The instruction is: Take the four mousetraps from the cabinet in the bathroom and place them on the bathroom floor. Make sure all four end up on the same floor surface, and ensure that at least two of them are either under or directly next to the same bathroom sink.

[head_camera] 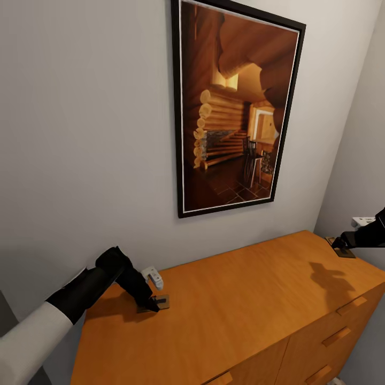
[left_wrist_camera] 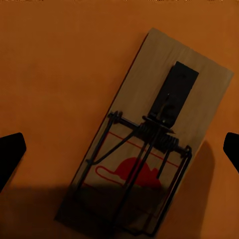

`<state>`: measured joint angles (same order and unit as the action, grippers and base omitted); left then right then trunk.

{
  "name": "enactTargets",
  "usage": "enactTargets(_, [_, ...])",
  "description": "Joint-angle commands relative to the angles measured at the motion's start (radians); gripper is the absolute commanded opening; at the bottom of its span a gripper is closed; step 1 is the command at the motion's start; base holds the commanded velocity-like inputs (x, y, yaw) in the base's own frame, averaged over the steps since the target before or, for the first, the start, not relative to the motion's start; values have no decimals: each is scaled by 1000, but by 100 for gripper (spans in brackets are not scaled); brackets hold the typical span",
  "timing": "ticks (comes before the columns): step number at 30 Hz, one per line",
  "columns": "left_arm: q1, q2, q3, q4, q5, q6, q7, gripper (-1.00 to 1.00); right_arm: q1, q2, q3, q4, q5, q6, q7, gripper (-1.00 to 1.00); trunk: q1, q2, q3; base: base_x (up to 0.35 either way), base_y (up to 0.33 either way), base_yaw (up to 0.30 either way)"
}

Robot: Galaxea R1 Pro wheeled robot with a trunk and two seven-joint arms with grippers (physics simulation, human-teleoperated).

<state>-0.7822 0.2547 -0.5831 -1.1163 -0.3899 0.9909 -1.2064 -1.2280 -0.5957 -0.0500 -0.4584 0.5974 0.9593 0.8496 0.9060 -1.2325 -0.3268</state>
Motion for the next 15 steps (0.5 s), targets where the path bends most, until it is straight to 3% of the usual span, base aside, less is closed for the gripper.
enactTargets(1, [0,0,-1,87,-7,8,-9,100,-1,1,-5,-1,9,4,6,-100,0,-1,-2,0,0,0])
enactTargets(6, [0,0,-1,88,-7,8,-9,100,-1,1,-5,-1,9,5,6,-100,0,-1,-2,0,0,0])
enactTargets(7, [0,0,-1,88,-7,8,-9,-100,-1,1,-5,-1,9,5,7,-100,0,-1,-2,0,0,0])
enactTargets(15, [0,-1,-1,91,-8,8,-8,-100,-1,1,-5,-1,9,5,7,-100,0,-1,-2,0,0,0])
